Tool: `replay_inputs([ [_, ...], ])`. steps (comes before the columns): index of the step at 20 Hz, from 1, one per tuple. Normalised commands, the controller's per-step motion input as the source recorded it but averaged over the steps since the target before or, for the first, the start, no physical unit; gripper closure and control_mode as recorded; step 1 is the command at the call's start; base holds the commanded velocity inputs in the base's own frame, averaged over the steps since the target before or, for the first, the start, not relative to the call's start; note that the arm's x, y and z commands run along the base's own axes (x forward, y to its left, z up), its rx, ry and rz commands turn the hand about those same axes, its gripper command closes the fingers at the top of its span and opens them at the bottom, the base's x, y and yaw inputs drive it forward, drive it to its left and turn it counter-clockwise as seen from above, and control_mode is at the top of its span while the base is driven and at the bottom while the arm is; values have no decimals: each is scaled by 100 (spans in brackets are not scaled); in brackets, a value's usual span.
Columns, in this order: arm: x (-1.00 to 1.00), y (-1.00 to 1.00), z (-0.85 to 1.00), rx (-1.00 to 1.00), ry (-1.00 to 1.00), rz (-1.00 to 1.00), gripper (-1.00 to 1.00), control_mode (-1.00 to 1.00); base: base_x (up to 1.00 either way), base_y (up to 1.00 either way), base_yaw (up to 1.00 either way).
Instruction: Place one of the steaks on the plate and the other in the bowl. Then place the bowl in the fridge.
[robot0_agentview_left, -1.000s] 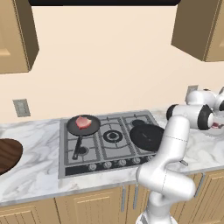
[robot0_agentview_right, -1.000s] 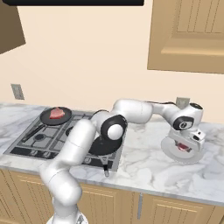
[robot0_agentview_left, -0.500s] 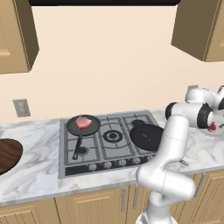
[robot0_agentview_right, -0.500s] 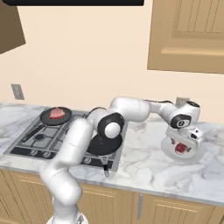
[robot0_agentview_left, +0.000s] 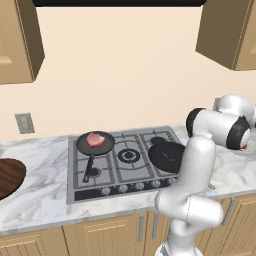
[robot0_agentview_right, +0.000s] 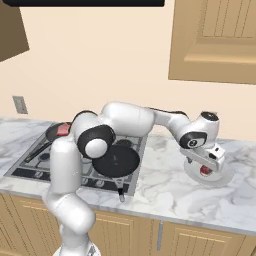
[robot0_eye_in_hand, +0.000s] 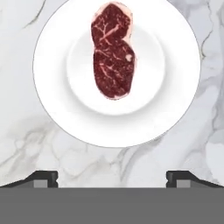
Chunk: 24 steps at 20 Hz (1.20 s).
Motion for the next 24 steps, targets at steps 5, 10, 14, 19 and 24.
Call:
replay_inputs([
  [5,-53,53,35,-9,-3,-3,-100,-100,0,0,0],
  [10,-25,77,38,-1,-24,-5,-100,-100,0,0,0],
  [14,-9,100,57,0,-18,0,-100,-100,0,0,0],
  [19,-2,99,64,-7,1,1,-100,-100,0,0,0],
  [24,-3,96,53,-8,6,0,-100,-100,0,0,0],
])
